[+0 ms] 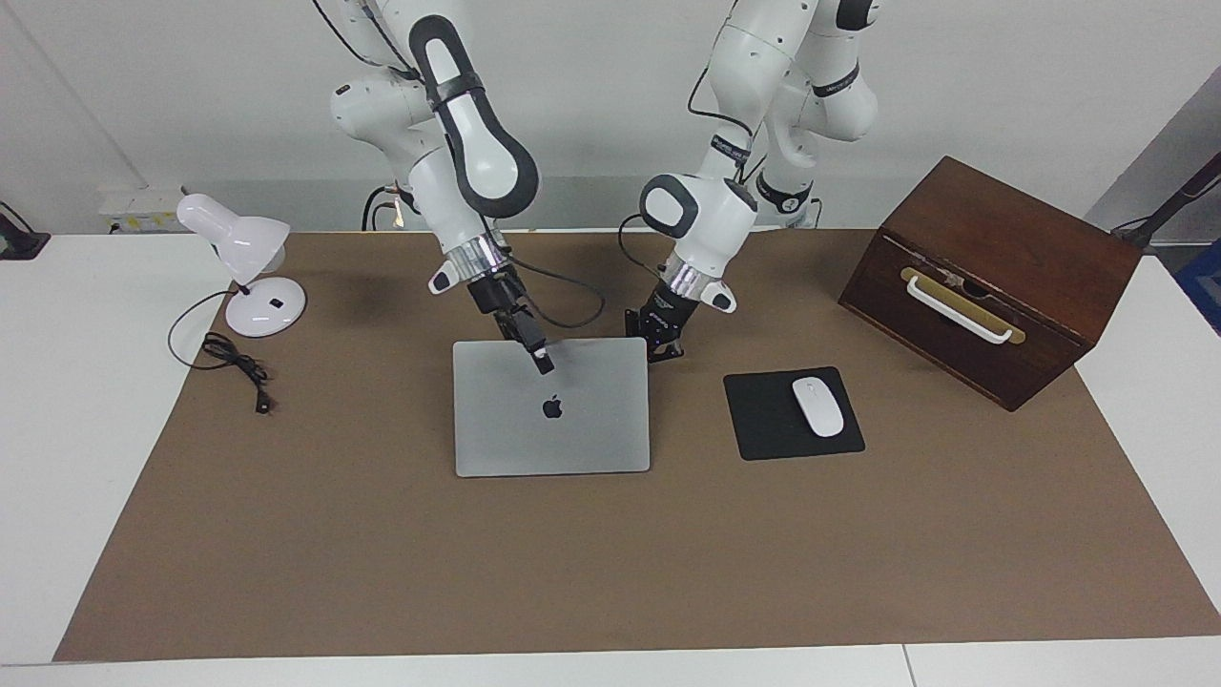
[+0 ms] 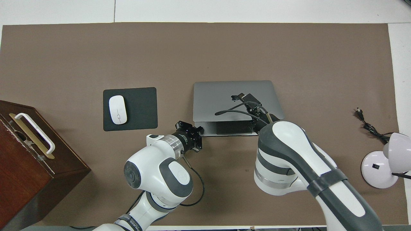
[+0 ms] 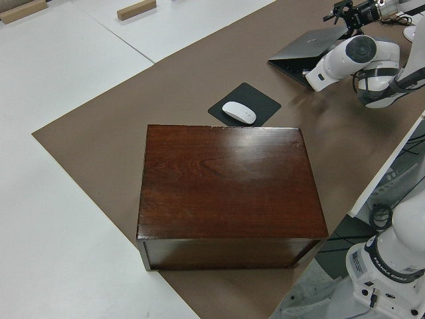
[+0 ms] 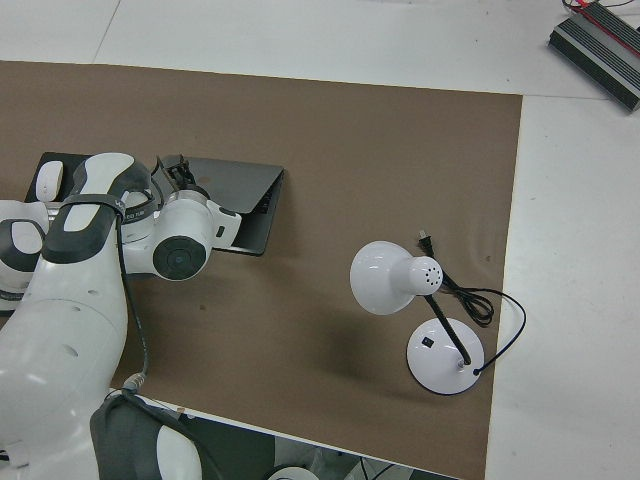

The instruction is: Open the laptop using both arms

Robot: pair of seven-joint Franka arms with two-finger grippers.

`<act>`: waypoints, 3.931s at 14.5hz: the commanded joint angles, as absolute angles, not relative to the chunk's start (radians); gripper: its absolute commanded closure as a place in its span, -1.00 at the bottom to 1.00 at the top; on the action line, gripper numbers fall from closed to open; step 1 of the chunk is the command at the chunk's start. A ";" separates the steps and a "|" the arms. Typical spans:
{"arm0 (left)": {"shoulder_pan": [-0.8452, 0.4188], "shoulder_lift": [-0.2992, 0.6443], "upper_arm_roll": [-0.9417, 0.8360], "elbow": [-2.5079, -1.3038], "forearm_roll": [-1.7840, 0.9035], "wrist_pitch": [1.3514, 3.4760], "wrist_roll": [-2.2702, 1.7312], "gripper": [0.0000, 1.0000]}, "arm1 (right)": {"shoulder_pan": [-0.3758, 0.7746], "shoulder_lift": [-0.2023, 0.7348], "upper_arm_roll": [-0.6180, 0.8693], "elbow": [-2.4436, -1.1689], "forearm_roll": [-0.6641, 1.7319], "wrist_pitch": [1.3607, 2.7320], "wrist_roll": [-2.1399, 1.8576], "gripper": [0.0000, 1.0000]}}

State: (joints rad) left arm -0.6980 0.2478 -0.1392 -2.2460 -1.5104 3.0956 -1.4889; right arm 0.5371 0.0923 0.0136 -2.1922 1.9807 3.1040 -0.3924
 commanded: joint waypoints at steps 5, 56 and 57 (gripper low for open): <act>-0.721 0.284 -0.132 -2.221 -1.532 3.112 -1.490 1.00 | 0.471 0.101 0.012 -2.085 1.991 3.059 -0.457 -1.00; -0.270 0.130 -0.121 -2.166 -1.451 3.108 -0.782 1.00 | 0.549 0.100 0.021 -1.786 1.728 3.151 -0.183 -1.00; -0.240 0.133 -0.123 -2.154 -1.413 3.094 -0.781 1.00 | 0.546 0.101 0.018 -1.764 1.692 3.143 -0.186 -1.00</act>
State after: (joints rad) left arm -0.2968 0.1362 -0.1135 -2.1739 -1.4656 3.1235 -0.8095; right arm 0.5621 0.1022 0.0154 -1.7894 1.7711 3.1551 -0.2011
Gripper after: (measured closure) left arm 0.991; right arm 0.000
